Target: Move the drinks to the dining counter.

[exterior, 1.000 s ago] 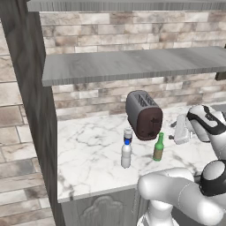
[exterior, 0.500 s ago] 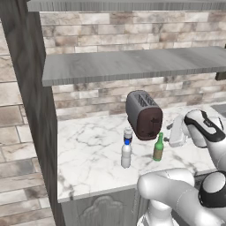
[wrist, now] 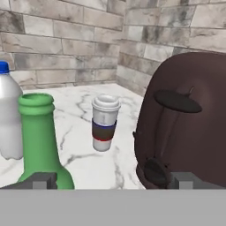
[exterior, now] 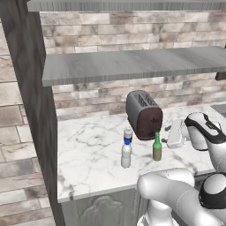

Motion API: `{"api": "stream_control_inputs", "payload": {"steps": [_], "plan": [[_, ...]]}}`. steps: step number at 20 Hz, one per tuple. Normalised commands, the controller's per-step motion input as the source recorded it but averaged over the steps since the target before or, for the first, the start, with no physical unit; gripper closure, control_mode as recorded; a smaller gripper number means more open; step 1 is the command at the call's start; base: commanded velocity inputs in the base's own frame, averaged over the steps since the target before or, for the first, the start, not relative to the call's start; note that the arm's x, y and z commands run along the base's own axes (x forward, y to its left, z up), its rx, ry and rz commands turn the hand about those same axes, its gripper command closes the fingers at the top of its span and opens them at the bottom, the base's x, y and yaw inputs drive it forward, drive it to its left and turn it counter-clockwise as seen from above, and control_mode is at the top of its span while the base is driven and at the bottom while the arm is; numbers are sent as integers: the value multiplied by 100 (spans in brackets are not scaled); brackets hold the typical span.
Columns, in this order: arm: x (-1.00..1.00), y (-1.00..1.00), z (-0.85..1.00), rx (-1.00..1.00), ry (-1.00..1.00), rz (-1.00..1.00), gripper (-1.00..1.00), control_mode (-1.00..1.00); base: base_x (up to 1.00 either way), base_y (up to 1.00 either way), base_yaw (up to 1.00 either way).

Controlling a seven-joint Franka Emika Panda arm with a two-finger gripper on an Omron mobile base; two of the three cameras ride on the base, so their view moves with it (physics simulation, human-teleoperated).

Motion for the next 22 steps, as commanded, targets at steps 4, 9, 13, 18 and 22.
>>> {"api": "stream_control_inputs", "payload": {"steps": [4, 9, 13, 18, 22], "plan": [[-27, 0, 0, 8, 0, 0, -100, -100, 0, 0, 0], [-27, 0, 0, 7, 0, 0, -100, -100, 0, 0, 0], [-2, 0, 0, 8, 0, 0, -100, -100, 0, 0, 0], [0, 0, 0, 9, 0, 0, -100, -100, 0, 0, 0], [0, 1, 0, 7, 0, 0, -100, -100, 0, 0, 0]]}}
